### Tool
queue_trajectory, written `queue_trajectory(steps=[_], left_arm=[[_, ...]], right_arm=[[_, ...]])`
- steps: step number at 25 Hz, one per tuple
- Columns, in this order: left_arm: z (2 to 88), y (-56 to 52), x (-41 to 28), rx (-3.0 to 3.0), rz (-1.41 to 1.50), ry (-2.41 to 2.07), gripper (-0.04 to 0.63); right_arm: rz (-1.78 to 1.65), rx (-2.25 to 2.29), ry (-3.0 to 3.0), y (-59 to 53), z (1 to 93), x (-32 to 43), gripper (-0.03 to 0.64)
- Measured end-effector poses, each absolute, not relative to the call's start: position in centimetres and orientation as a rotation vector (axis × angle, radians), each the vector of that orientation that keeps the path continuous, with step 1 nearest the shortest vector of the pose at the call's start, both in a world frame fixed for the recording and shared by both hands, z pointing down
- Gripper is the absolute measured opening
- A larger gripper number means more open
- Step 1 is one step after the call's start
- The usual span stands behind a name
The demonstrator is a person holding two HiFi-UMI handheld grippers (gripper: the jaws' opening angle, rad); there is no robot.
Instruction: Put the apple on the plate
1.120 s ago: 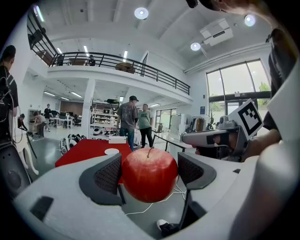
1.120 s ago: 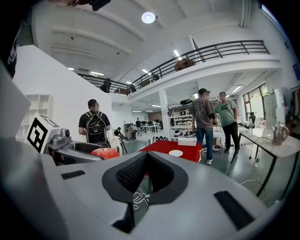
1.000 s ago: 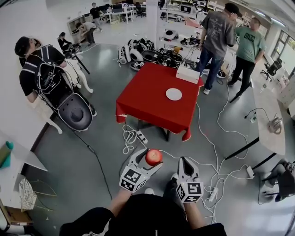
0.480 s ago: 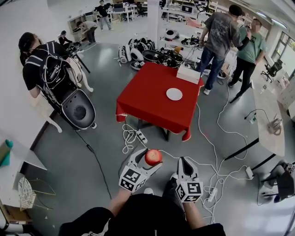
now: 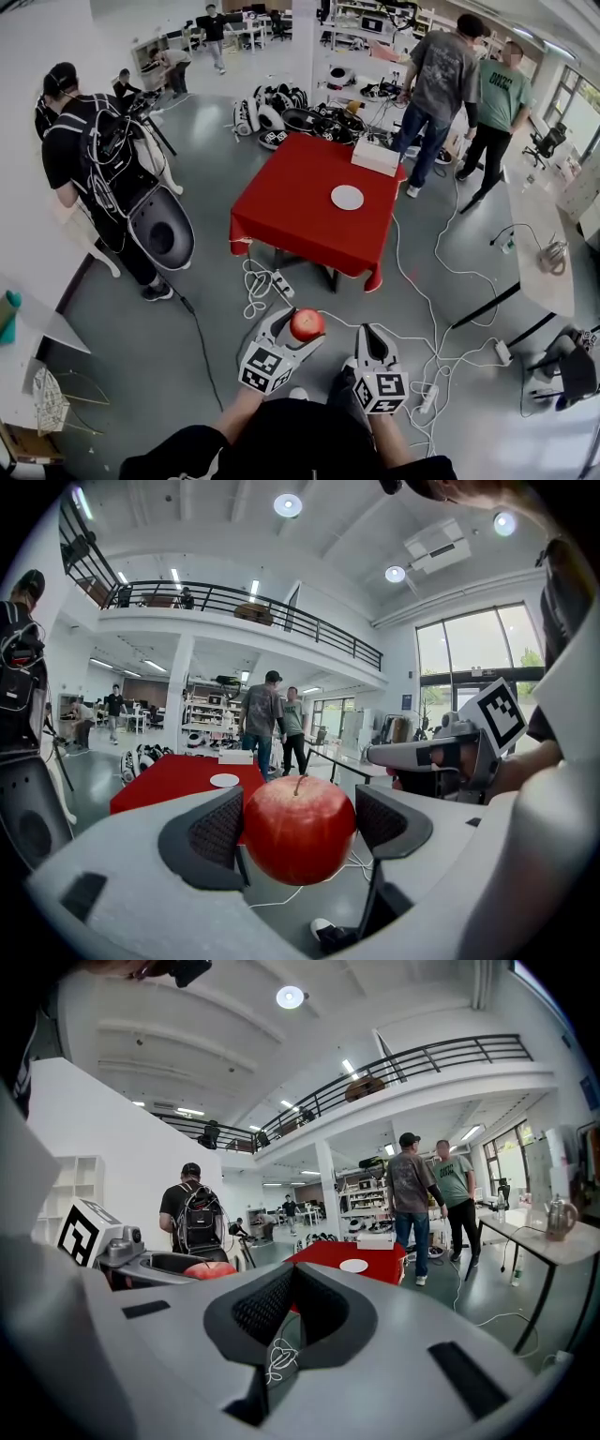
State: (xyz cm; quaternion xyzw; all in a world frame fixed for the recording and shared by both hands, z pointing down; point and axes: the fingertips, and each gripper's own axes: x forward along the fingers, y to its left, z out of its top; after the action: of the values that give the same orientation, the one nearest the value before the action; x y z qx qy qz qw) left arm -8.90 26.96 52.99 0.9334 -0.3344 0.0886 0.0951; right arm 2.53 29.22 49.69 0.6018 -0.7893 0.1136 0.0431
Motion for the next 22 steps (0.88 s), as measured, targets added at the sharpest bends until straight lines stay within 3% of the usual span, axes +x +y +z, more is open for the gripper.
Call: queue_trajectory(steps=[22], left_arm=[[52.2, 24.2, -9.6, 2.757, 0.216, -0.986, 0.377]], right_arm=[[0.365, 1.822, -2.373, 27.8, 49.3, 1.7, 0.011]])
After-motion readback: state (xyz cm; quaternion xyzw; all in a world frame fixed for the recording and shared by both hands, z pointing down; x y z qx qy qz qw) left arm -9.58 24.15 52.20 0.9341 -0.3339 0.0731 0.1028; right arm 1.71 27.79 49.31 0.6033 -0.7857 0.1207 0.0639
